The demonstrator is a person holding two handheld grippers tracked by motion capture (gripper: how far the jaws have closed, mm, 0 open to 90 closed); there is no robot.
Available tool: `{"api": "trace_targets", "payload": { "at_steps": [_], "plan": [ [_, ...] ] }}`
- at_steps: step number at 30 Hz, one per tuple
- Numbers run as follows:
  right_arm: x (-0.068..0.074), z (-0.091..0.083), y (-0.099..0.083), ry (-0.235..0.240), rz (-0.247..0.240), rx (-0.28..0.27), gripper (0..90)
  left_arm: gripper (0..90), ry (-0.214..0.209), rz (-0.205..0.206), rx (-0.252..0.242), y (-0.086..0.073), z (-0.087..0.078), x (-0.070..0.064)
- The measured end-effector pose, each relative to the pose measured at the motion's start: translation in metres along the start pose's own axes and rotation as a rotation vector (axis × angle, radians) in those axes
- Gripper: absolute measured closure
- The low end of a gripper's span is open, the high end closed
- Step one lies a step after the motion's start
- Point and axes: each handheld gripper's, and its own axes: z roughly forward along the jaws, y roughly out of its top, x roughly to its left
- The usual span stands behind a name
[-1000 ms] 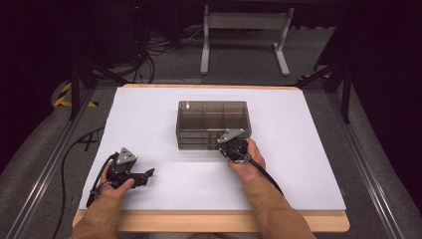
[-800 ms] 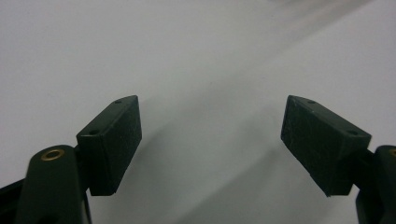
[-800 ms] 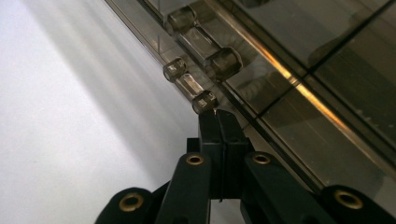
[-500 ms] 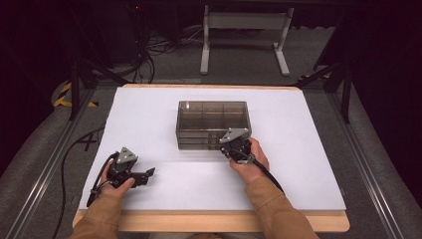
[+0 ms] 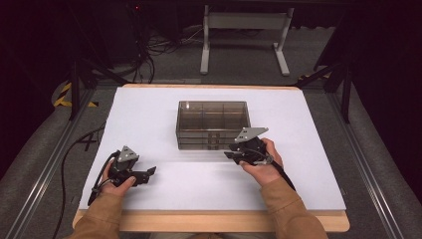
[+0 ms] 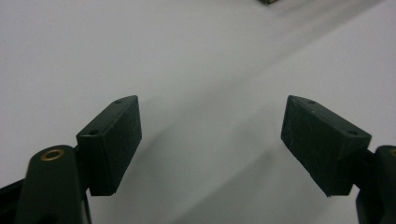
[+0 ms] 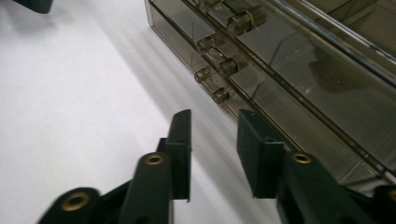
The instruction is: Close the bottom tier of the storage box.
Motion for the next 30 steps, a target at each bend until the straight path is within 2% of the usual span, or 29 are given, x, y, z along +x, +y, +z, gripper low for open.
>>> {"api": "trace_targets", "payload": {
  "at_steps": [3,10,22,30],
  "plan": [
    [-0.004,-0.009,-0.004,0.011,0.000,-0.021,56.5,21.1,0.003,-0.004,-0.003,0.000,-0.001,0.001],
    [-0.012,-0.025,-0.011,-0.005,0.012,-0.035,52.5,21.1,0.002,-0.020,-0.014,0.001,-0.002,0.005],
    [-0.041,-0.050,-0.035,-0.079,0.086,-0.041,50.9,21.1,0.015,-0.038,-0.017,0.004,-0.002,0.008],
    [-0.062,-0.060,-0.053,-0.136,0.131,-0.030,50.1,21.1,0.020,-0.051,-0.019,0.003,-0.003,0.010]
  ]
}}
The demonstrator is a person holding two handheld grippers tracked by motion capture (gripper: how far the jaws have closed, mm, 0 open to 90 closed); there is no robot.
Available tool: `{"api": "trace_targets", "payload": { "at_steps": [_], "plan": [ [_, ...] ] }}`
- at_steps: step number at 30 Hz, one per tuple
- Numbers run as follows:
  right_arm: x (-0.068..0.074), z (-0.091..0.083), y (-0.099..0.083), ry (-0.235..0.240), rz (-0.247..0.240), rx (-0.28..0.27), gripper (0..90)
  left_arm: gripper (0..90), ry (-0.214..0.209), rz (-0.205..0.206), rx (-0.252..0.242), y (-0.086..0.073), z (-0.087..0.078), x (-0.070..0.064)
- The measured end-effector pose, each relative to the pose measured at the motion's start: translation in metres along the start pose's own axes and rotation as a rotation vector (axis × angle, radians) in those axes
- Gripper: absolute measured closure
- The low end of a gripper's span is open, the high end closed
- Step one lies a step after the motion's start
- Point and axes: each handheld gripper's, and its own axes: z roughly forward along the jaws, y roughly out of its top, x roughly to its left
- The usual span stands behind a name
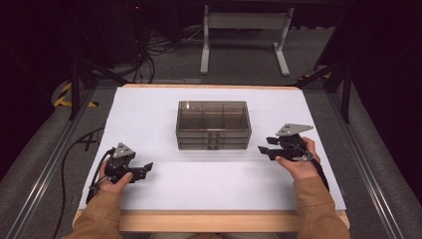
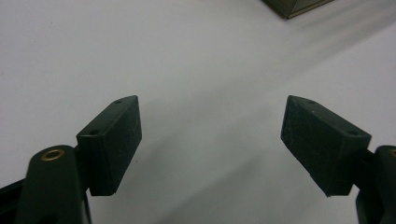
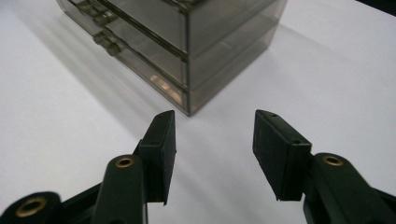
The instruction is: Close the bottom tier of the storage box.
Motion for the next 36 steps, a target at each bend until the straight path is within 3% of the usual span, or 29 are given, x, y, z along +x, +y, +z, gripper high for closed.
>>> {"api": "trace_targets", "payload": {
  "at_steps": [15,20,25,28,31,36],
  "plan": [
    [-0.035,0.003,-0.030,-0.072,0.043,0.021,46.3,21.2,0.010,-0.017,-0.008,-0.001,-0.003,0.005],
    [-0.044,0.006,-0.040,-0.058,0.048,0.009,45.3,21.2,0.014,-0.023,-0.010,-0.001,-0.003,0.006],
    [-0.047,0.012,-0.048,-0.036,0.051,0.001,44.8,21.2,0.014,-0.024,-0.010,-0.001,-0.003,0.007],
    [-0.046,0.014,-0.049,-0.020,0.041,0.013,44.0,21.2,0.015,-0.024,-0.010,-0.001,-0.003,0.007],
    [-0.042,0.020,-0.048,-0.009,-0.006,0.032,45.0,21.2,0.014,-0.024,-0.010,-0.001,-0.003,0.006],
    [-0.040,0.023,-0.048,-0.007,-0.007,0.047,44.2,21.2,0.012,-0.024,-0.010,-0.001,-0.003,0.006]
  ]
}}
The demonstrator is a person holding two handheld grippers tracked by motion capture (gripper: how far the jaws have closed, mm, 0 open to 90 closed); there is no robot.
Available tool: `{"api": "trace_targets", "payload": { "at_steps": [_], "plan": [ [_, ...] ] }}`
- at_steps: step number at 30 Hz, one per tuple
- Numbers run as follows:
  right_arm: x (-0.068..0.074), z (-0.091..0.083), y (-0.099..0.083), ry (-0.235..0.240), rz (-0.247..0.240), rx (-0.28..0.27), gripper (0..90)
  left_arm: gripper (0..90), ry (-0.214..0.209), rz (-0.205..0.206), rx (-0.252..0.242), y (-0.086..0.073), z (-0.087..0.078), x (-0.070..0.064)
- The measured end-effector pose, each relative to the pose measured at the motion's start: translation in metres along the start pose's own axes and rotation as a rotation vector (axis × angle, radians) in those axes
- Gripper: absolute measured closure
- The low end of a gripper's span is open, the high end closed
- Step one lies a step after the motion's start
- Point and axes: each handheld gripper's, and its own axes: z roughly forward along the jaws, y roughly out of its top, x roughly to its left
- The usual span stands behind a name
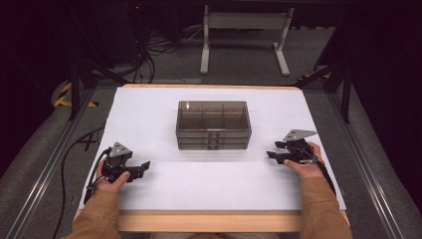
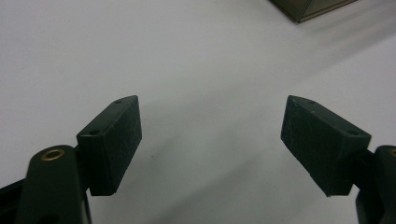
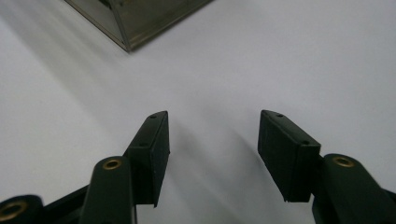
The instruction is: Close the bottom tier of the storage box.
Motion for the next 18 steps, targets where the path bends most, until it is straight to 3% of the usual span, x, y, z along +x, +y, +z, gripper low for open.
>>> {"api": "trace_targets", "payload": {
  "at_steps": [5,9,18],
  "plan": [
    [-0.0002,0.0026,-0.0017,0.001,0.019,0.010,42.2,21.2,0.002,0.004,0.002,0.0000,0.0006,-0.0006],
    [-0.0017,0.0039,-0.0076,0.017,0.081,-0.044,37.2,21.3,0.002,0.002,0.002,0.0000,0.0004,-0.0005],
    [0.0019,0.0052,-0.0067,0.009,0.048,-0.030,34.1,21.3,0.002,0.003,0.002,0.0000,0.0007,-0.0007]
  ]
}}
